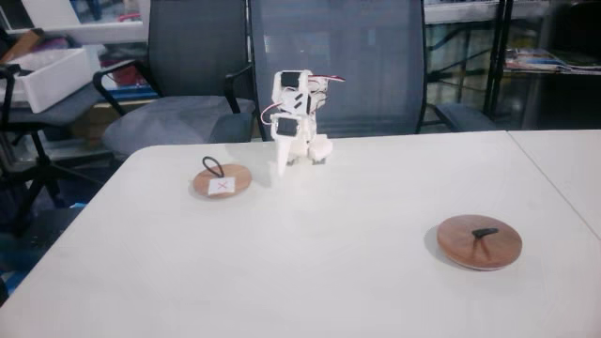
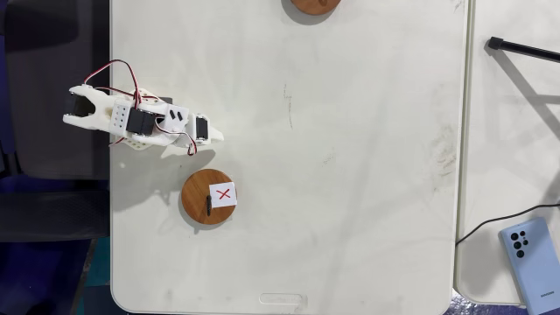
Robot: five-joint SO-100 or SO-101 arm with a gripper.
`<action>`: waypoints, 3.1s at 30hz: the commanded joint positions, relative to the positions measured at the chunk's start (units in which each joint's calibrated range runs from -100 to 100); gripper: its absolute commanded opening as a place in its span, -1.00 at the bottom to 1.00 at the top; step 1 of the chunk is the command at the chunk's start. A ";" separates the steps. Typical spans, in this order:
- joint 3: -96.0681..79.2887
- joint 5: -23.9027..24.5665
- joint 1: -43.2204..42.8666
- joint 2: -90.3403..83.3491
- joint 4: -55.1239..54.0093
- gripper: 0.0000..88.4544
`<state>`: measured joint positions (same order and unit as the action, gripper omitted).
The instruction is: Pick the lid with the red cross and place it on the side.
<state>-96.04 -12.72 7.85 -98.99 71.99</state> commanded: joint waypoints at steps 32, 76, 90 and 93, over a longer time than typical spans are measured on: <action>11.28 -3.56 0.10 -1.01 -2.69 -0.55; 85.62 8.84 8.35 44.16 25.53 -0.54; 86.53 8.21 30.93 63.07 19.46 -0.54; 86.07 8.21 33.78 65.29 19.29 -0.54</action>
<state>-11.01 -4.22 38.52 -35.60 92.23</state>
